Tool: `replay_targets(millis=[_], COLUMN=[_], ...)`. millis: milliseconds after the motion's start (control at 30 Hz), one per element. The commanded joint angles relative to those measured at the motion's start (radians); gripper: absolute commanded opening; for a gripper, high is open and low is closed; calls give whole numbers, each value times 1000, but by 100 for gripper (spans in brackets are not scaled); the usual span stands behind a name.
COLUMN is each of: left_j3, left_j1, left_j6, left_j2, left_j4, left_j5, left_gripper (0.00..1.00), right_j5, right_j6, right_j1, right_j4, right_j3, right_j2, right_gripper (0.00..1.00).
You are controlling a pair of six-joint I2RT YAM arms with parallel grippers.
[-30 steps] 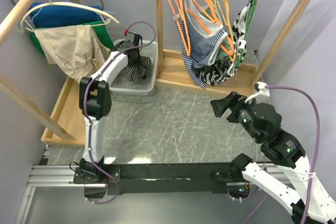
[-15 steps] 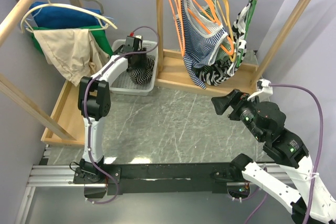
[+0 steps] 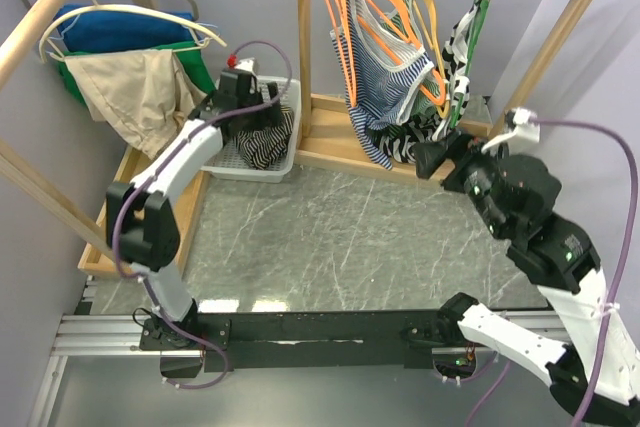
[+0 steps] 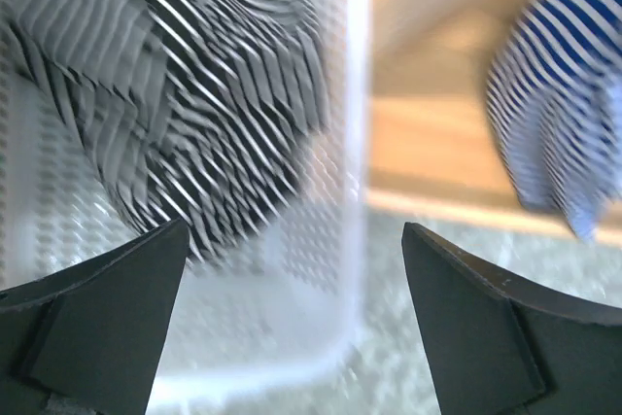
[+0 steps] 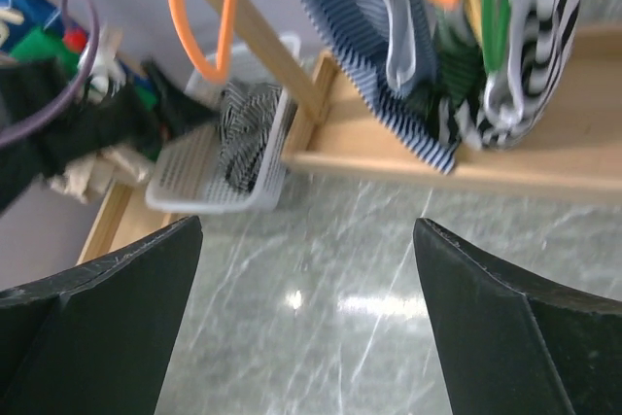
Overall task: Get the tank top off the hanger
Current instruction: Place the tank top in the bin.
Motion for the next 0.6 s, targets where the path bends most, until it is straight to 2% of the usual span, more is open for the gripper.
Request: replay_targets(millis=[0,100,200,333,400,467,567], left_j3=[-143,-257,-381,-547,-636,-690,-780], left_j1=[-127,-189,-252,-296,-321,-342,-370], left_j6=[-46,-77,-123,-183,-204,-220,-251], left_j2=[-187,-263,-377,-573,-665,-711,-768], left_j4=[54,72,88,143,170,192,203], left_j5=[-58,-43,-74,0,9,47,52], left_gripper=[96,96,96,96,96,96,96], right_j5=[129,148,140,-4,-119,-246,-309], right_j6=[-119,-194,-255,-297,-329,-357,-381], right_j1=[3,-6,-42,-158,-229,-288,-328], right_j4=[39,45,41,41,59,81,55], right_j3=[167,295,417,509,532,561,631], right_j2=[145,222,327,449,492,517,577], right_gripper=[93,83,80,80,75,72,70])
